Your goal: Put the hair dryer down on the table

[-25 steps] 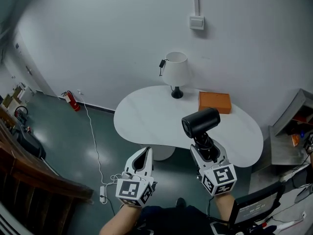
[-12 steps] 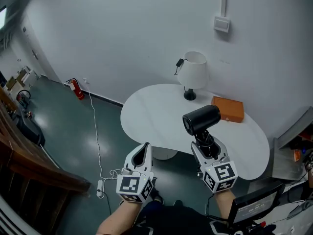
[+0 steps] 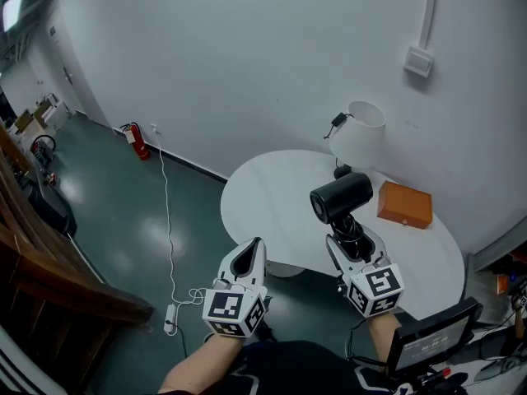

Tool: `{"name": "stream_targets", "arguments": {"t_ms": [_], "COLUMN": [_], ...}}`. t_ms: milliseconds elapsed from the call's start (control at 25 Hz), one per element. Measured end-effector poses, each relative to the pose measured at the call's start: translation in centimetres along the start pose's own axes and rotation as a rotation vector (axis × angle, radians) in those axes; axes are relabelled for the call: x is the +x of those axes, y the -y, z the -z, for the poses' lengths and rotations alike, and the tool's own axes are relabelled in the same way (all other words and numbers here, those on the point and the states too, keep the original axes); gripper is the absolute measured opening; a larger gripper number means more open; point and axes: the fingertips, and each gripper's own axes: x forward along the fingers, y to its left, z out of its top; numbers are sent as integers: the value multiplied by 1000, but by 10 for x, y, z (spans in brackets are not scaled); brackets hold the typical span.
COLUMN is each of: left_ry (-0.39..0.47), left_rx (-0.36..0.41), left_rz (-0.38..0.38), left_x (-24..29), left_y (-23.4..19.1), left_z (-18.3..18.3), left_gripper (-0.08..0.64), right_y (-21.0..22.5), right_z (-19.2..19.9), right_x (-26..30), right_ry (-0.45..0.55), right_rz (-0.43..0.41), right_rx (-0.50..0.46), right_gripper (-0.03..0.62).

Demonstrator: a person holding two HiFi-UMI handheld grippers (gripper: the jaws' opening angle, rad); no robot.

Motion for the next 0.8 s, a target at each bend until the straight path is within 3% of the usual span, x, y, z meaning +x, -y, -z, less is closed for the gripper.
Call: {"name": "stream_targets", "arguments": {"t_ms": [160, 600, 800], "left_ry": [-24, 2, -14], "left_rx": [4, -13, -30], "left_rz": [-58, -68, -137], "left_x": [12, 24, 32], "left_y": [-37, -106, -123], "left_z": [2, -11, -8], "left_gripper": [5, 6, 5], "right_y": [-7, -30, -28], "right_z": [-9, -20, -22], "right_x": [36, 125, 160], "right_ry": [3, -25, -72], "right_rz": [-25, -84, -146], "right_rx": [-28, -21, -59], "right_gripper": [245, 244, 244]}}
